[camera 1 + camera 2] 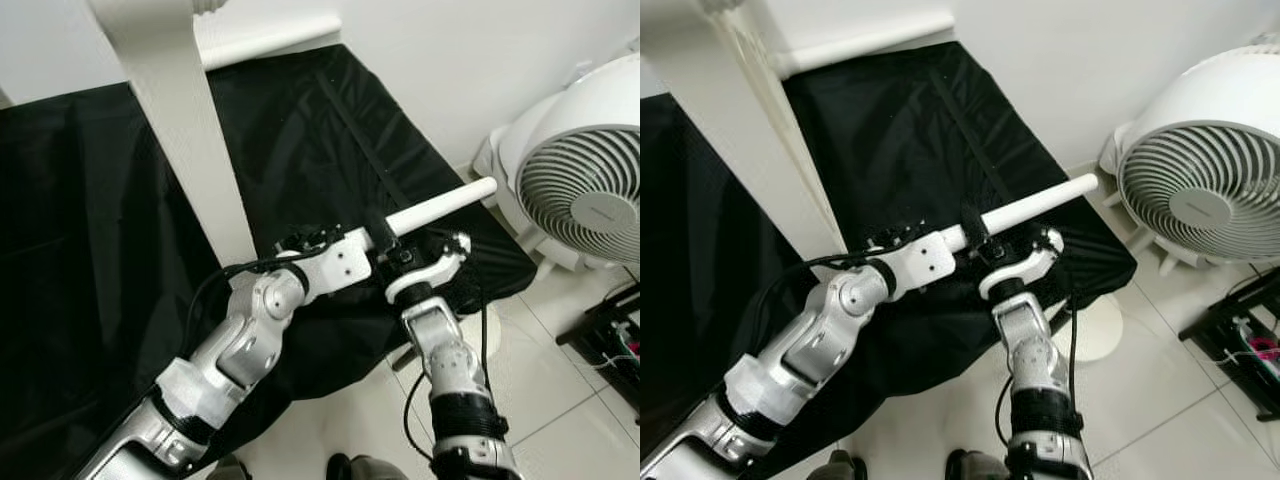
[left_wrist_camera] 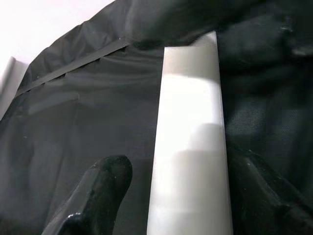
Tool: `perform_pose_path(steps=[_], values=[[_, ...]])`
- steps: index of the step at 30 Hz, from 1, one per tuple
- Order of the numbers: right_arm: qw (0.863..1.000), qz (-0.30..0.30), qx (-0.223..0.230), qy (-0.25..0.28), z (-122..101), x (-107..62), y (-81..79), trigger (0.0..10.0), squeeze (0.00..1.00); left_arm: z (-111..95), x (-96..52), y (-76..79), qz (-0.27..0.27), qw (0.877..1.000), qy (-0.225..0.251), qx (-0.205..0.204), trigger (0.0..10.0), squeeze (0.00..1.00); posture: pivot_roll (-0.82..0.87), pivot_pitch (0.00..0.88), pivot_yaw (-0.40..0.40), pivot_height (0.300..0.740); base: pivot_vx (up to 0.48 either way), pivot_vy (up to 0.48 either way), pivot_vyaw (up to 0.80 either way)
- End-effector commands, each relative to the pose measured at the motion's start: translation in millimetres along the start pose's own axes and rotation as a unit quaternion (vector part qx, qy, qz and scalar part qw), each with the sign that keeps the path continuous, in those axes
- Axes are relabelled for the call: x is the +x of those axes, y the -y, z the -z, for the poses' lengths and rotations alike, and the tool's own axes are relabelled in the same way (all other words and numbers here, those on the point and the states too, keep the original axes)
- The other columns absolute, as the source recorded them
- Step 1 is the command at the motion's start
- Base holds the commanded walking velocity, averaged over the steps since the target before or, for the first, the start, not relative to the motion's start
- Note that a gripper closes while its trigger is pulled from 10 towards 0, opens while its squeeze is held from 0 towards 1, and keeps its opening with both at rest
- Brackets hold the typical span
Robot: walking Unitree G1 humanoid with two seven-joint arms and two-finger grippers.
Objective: Building children table
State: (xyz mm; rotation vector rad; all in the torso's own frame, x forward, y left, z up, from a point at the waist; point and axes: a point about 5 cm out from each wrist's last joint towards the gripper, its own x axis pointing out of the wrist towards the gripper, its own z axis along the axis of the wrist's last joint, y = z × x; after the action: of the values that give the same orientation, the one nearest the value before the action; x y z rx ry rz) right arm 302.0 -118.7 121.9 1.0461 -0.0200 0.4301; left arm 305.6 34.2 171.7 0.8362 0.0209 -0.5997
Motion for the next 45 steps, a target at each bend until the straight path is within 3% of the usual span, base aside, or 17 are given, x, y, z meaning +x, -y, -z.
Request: perform_pose_path(steps=[1, 2, 4, 6, 10, 12, 13, 15, 18, 22, 25, 27, 33, 34, 38, 42, 45], values=[[0.998, 0.017, 0.051, -0.045, 28, -11.7, 4.7, 10.0, 0.00, 19, -0.4, -20.7, -0.151, 0.988, -0.044, -0.002, 10.0, 0.00, 0.13, 0.178, -0.007, 0.740, 0.000, 0.000, 0.00], [0.998, 0.009, 0.052, -0.045, 25, -19.7, 1.0, 10.0, 0.00, 19, 1.9, -24.9, -0.156, 0.987, -0.043, -0.004, 10.0, 0.00, 0.13, 0.177, -0.008, 0.740, 0.000, 0.000, 0.00], [0.998, 0.009, 0.052, -0.045, 25, -19.7, 1.0, 10.0, 0.00, 19, 1.9, -24.9, -0.156, 0.987, -0.043, -0.004, 10.0, 0.00, 0.13, 0.177, -0.008, 0.740, 0.000, 0.000, 0.00], [0.998, -0.004, 0.050, -0.041, 16, -34.0, -5.6, 10.0, 0.00, 17, 5.2, -31.0, -0.163, 0.986, -0.040, -0.007, 10.0, 0.00, 0.12, 0.173, -0.008, 0.740, 0.000, 0.000, 0.00], [0.998, -0.012, 0.044, -0.039, 13, -38.8, -9.1, 10.0, 0.00, 17, 6.1, -32.2, -0.164, 0.986, -0.039, -0.005, 10.0, 0.00, 0.12, 0.172, -0.007, 0.740, 0.000, 0.000, 0.00], [0.999, -0.023, 0.031, -0.033, 7, -41.3, -13.7, 10.0, 0.00, 17, 6.4, -33.1, -0.164, 0.986, -0.039, -0.004, 10.0, 0.00, 0.13, 0.167, -0.004, 0.740, 0.000, 0.000, 0.00], [0.999, -0.033, -0.001, -0.026, 0, -41.9, -19.6, 10.0, 0.00, 17, 6.5, -33.4, -0.163, 0.986, -0.037, -0.005, 10.0, 0.00, 0.13, 0.164, -0.002, 0.740, 0.000, 0.000, 0.00], [0.997, -0.039, -0.060, 0.004, -16, -35.3, -29.6, 10.0, 0.00, 16, 5.7, -31.2, -0.153, 0.988, -0.030, -0.014, 10.0, 0.00, 0.13, 0.158, 0.000, 0.740, 0.000, 0.000, 0.00], [0.993, -0.032, -0.113, 0.031, -30, -24.2, -36.5, 10.0, 0.00, 14, 4.9, -25.4, -0.134, 0.990, -0.018, -0.040, 10.0, 0.00, 0.13, 0.152, 0.003, 0.740, 0.000, 0.000, 0.00], [0.984, -0.020, -0.167, 0.055, -42, -9.8, -41.4, 10.0, 0.00, 6, -1.1, -14.7, -0.088, 0.993, 0.021, -0.075, 10.0, 0.00, 0.13, 0.144, -0.001, 0.740, 0.000, 0.000, 0.00], [0.983, -0.016, -0.174, 0.060, -44, -6.9, -42.4, 10.0, 0.00, 3, -3.9, -11.8, -0.075, 0.993, 0.040, -0.081, 10.0, 0.00, 0.13, 0.144, -0.001, 0.740, 0.000, 0.000, 0.00], [0.979, -0.018, -0.193, 0.060, -44, 1.3, -44.9, 10.0, 0.00, -2, -14.6, -5.6, -0.046, 0.992, 0.077, -0.085, 10.0, 0.00, 0.15, 0.136, -0.012, 0.740, 0.000, 0.000, 0.00], [0.976, -0.025, -0.207, 0.057, -40, 7.2, -47.7, 10.0, 0.00, -7, -28.7, -3.5, -0.029, 0.989, 0.117, -0.086, 10.0, 0.00, 0.16, 0.133, -0.019, 0.740, 0.000, 0.000, 0.00], [0.975, -0.026, -0.216, 0.055, -38, 9.0, -48.1, 10.0, 0.00, -12, -38.5, -3.6, -0.021, 0.985, 0.144, -0.095, 10.0, 0.00, 0.17, 0.130, -0.026, 0.740, 0.000, 0.000, 0.00], [0.972, -0.025, -0.230, 0.053, -37, 11.3, -47.3, 10.0, 0.00, -19, -53.4, -4.4, -0.013, 0.977, 0.185, -0.110, 10.0, 0.00, 0.17, 0.126, -0.035, 0.740, 0.000, 0.000, 0.00], [0.966, -0.012, -0.254, 0.052, -41, 15.0, -41.5, 10.0, 0.00, -18, -70.1, -4.1, -0.004, 0.964, 0.218, -0.156, 10.0, 0.00, 0.18, 0.120, -0.050, 0.740, 0.000, 0.000, 0.00], [0.963, -0.007, -0.263, 0.052, -43, 16.7, -39.1, 10.0, 0.00, -16, -74.5, -4.4, -0.008, 0.962, 0.224, -0.158, 10.0, 0.00, 0.18, 0.117, -0.056, 0.740, 0.000, 0.000, 0.00]])
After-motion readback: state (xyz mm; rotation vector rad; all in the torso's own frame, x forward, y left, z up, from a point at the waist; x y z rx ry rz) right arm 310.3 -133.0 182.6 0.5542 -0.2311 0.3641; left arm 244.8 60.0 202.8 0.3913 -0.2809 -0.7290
